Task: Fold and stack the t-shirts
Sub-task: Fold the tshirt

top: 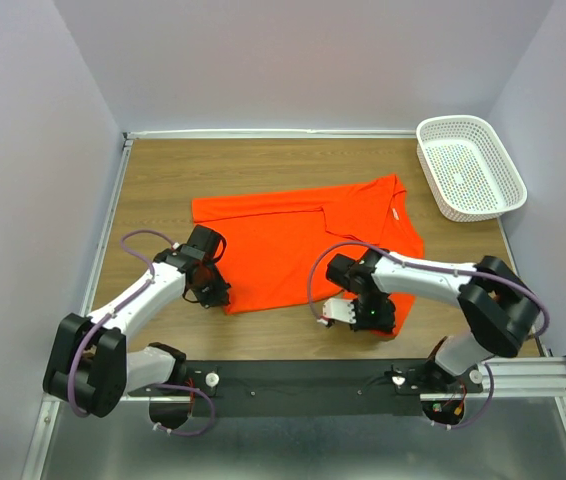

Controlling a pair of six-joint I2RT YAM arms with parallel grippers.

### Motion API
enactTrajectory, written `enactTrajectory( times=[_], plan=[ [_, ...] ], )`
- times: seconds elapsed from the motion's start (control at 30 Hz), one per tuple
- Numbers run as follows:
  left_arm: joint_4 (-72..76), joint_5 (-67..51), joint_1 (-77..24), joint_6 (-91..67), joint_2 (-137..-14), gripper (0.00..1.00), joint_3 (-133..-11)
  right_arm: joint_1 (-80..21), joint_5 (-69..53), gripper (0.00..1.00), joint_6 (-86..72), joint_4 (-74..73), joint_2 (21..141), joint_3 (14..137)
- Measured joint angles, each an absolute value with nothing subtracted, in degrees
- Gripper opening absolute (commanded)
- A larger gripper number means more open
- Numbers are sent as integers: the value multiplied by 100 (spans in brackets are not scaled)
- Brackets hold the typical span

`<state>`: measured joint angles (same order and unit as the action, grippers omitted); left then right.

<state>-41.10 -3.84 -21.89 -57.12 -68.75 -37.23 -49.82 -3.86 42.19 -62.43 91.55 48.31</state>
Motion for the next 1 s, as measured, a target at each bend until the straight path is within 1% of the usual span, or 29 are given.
enactTrajectory(
  times=[0.13, 0.23, 0.47, 0.7, 0.83, 1.0],
  plan=[
    [-4160, -384, -2189, -5712, -6836, 0, -3789, -4982, -386, 5, 4261, -6521, 8558, 5076],
    [-4189, -379, -2189, -5710, -6818, 0, -3938, -4982, -357, 4, 4250, -6626, 8256, 5478],
    [-4265, -370, -2187, -5706, -6772, 0, -4298, -4860, -14, 1, 4244, -6608, 8121, 5806],
    [-4410, -364, -2010, -5680, -6591, 0, -4309, -4250, 336, 0, 4327, -6595, 8097, 6364],
    [-4504, -338, -1730, -5581, -6473, 0, -4340, -3778, 375, 1, 4440, -6591, 7964, 6641],
    [-4563, -318, -1288, -5367, -6427, 0, -4375, -3446, 373, 1, 4552, -6600, 7806, 6799]
  ],
)
